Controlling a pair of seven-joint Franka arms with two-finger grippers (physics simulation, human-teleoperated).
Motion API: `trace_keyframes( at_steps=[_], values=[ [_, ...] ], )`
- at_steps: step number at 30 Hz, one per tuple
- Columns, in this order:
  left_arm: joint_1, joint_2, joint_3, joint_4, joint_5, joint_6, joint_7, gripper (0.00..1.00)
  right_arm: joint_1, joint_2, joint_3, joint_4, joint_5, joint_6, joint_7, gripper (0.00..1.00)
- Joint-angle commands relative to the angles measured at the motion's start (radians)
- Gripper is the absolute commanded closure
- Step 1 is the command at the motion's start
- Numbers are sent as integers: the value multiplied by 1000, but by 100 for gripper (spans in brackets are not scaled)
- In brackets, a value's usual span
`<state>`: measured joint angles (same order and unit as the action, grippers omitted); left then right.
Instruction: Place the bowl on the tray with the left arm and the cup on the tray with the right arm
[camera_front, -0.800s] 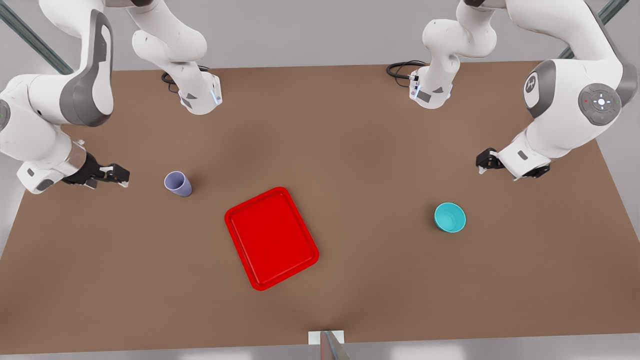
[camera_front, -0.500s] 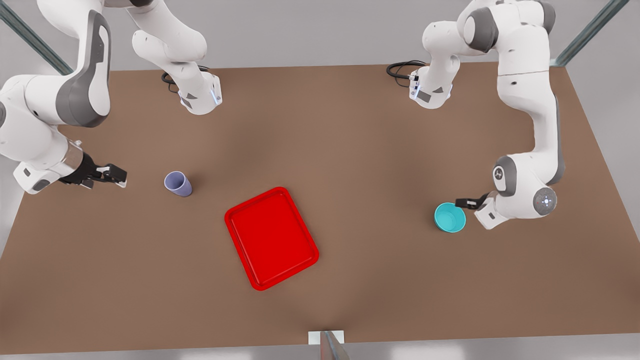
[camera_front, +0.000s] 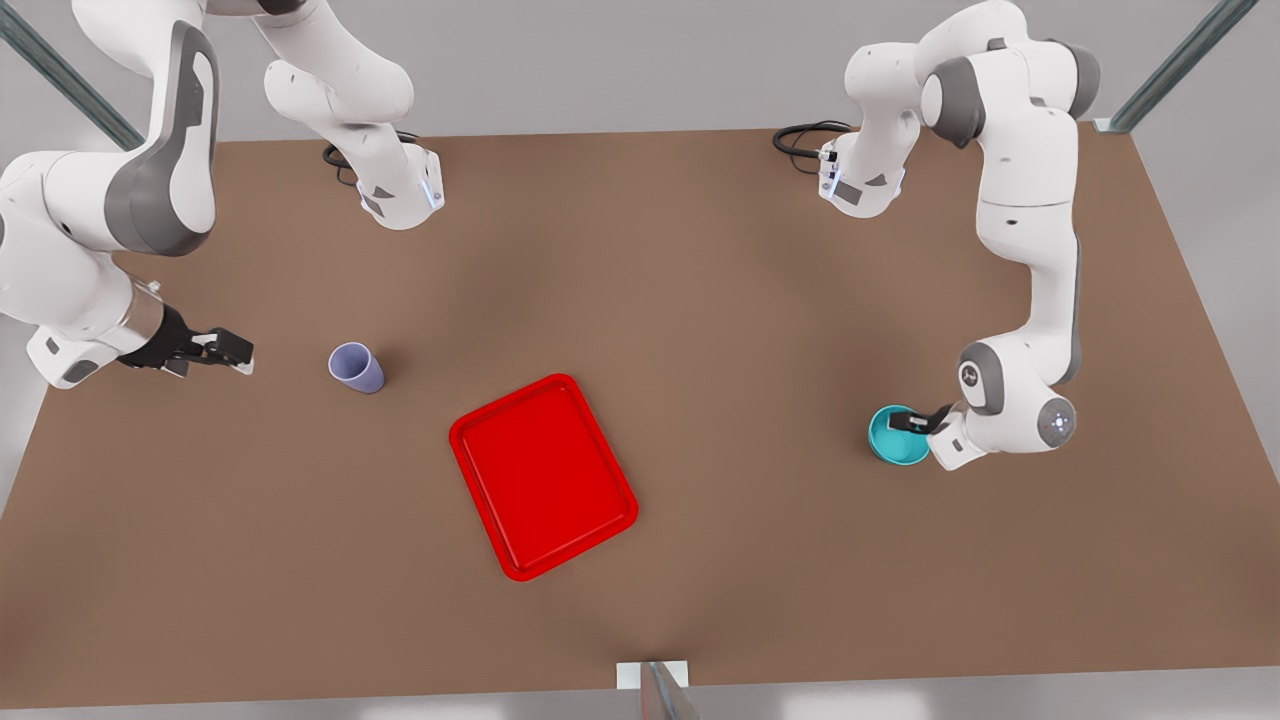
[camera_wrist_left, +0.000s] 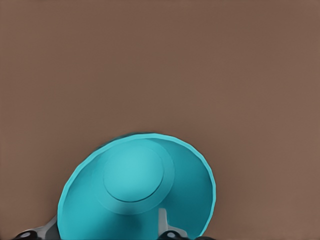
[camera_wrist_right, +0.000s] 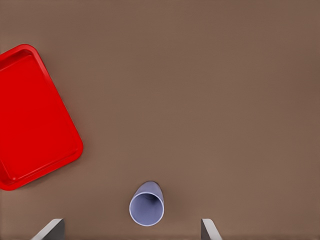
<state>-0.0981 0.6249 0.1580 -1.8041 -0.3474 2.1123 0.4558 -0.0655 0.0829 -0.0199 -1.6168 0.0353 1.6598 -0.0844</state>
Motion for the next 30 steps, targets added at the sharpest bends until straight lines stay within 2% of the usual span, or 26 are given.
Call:
trace_keyframes(
  at_steps=[1,2,3,5,7,16,18,19,22,24,26,27,30],
  values=[
    [0,-1,0,0,1,6,0,50,1,0,0,0,0,0,0,0],
    [0,1,0,0,2,17,0,63,1,0,0,0,0,0,0,0],
    [0,1,0,0,5,17,0,69,1,0,0,0,2,0,0,0],
    [0,2,0,2,7,17,0,71,1,0,0,0,2,-2,0,0],
    [0,9,0,5,7,17,-3,79,0,0,0,-2,2,-2,0,0],
    [0,6,-8,35,-9,-3,-37,79,0,0,-3,-2,2,-2,0,0],
    [0,-11,-35,35,-81,-21,-81,79,0,0,-3,-2,3,-2,0,0],
    [-20,-45,-66,34,-85,-29,-161,79,0,0,-3,-2,3,-2,0,0],
    [-219,-113,-133,52,-78,-20,-762,79,0,0,-3,-2,3,-2,0,0],
    [-330,-111,-135,120,-74,-37,-1018,79,0,0,-3,-2,3,-2,0,0],
    [-446,-45,-133,301,-35,-150,-1330,79,0,0,-3,-2,3,-2,0,0],
    [-509,12,-135,388,-45,-149,-1480,79,0,0,-3,-2,3,-2,0,0],
    [-540,231,-160,699,-56,-129,-1602,79,0,0,-3,-2,3,-3,0,0]
  ],
)
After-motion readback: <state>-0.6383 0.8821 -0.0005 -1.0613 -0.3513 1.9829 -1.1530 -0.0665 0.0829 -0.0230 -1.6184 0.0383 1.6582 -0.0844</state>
